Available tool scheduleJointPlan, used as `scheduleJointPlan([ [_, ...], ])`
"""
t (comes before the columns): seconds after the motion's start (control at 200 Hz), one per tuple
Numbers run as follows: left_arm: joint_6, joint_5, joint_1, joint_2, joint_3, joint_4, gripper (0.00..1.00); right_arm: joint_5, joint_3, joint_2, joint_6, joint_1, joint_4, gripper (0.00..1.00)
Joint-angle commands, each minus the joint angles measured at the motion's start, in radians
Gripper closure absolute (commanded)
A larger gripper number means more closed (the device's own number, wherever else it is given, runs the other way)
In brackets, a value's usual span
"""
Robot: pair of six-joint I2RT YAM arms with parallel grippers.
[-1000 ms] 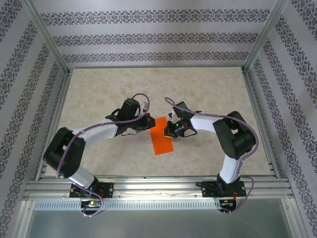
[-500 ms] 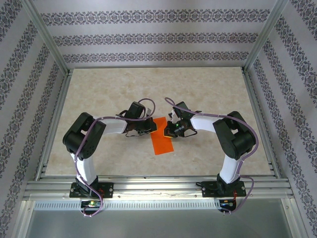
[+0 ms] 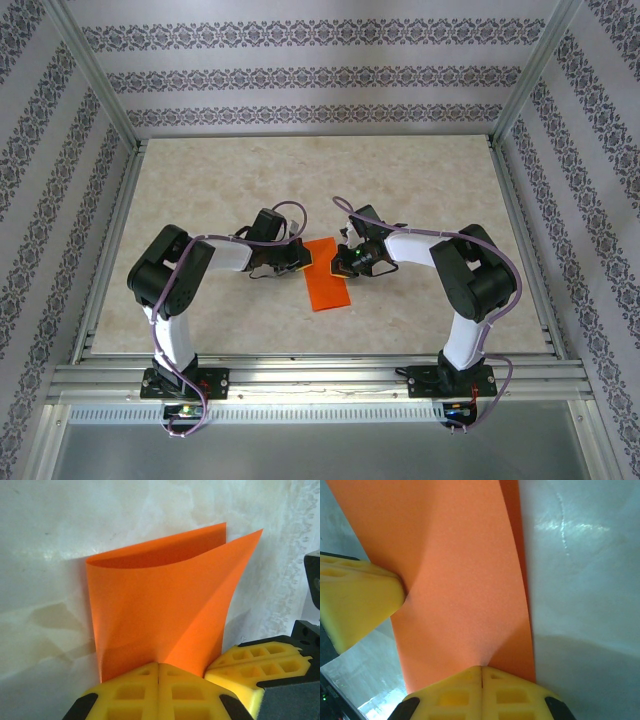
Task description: Fold a paper plane with a square sheet of paper (pick it up from the middle)
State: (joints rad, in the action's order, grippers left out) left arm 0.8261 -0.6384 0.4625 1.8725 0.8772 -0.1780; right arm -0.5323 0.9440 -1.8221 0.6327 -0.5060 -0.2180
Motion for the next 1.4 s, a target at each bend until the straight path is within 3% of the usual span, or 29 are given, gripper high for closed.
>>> scheduleJointPlan([
  [0.0,-0.008,0.046,-0.012,-0.053,0.048,0.125,0.96,0.083,-0.031,-0.014,-0.001,0.006,-0.092,1.00],
  [0.115,-0.059,0.056,-0.021,-0.063,0.132,0.234,0.95,0.084,-0.033,-0.012,0.001,0.006,-0.087,1.00],
  [0.34,-0.067,0.006,-0.040,0.029,0.219,0.267,0.95,0.088,-0.040,0.000,0.001,0.008,-0.090,1.00],
  [0.809,-0.059,0.096,-0.057,0.108,0.119,0.221,0.95,0.089,-0.054,0.001,0.002,0.009,-0.081,1.00],
  [1.154,0.002,0.199,-0.084,0.065,0.110,0.192,0.94,0.089,-0.059,0.004,0.001,0.009,-0.077,1.00],
  [1.394,0.027,0.209,-0.104,0.065,0.108,0.150,0.94,0.085,-0.057,0.000,0.001,0.009,-0.076,1.00],
])
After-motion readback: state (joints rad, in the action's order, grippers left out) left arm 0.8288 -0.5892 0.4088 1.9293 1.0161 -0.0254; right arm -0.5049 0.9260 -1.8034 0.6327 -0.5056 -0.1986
